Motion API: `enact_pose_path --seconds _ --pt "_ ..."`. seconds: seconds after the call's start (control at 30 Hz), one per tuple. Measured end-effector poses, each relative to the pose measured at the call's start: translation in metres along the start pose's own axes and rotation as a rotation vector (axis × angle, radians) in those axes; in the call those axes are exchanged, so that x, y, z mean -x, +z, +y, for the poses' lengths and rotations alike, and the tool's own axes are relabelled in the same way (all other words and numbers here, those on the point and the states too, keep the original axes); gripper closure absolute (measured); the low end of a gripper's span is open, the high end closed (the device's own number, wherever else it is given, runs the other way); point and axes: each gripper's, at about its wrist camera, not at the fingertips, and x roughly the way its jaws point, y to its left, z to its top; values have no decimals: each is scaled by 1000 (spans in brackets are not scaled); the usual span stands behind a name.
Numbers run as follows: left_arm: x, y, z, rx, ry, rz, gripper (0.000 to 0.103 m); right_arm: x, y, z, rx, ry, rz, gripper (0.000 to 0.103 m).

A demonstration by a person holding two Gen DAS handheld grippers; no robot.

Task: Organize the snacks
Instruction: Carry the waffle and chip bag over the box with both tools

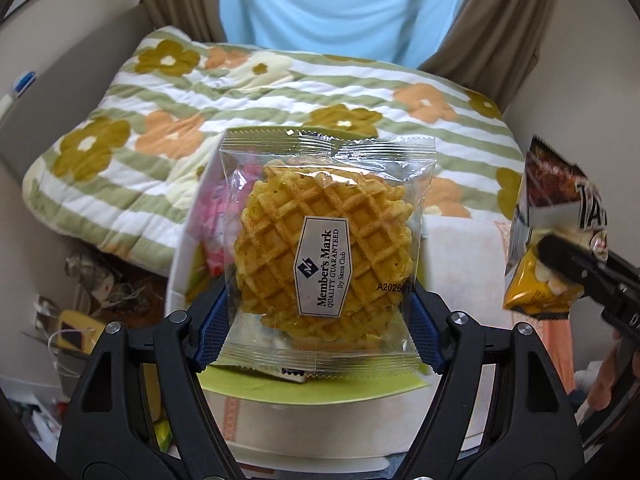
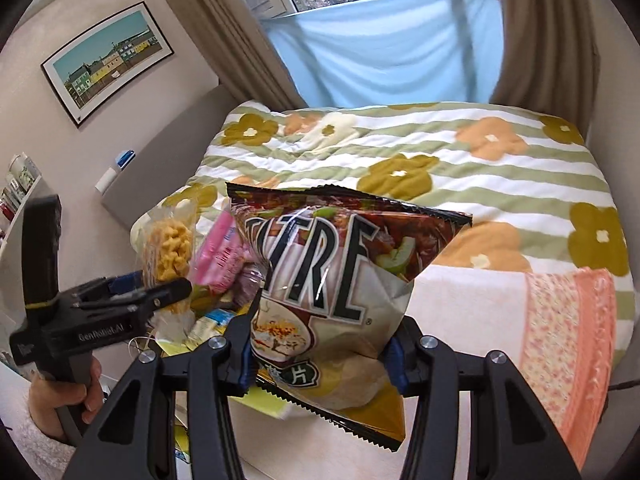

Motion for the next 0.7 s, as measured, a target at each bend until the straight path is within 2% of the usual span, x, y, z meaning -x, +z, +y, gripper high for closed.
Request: enact_pose_path --seconds 0.27,0.47,0.57,0.6,0.7 --pt "-45 -11 63 1 -31 114 29 -59 20 57 -17 -9 32 57" --pt "-78 -22 76 -41 -85 192 29 -86 19 76 -49 -63 60 57" --pt "-80 -26 76 -60 -96 198 28 -93 18 81 -60 -91 71 57" --pt "-79 -26 76 -70 -99 198 26 -94 18 82 -61 -101 75 57" --pt "-70 -29 72 -111 -97 173 0 -96 21 83 -55 -113 83 57"
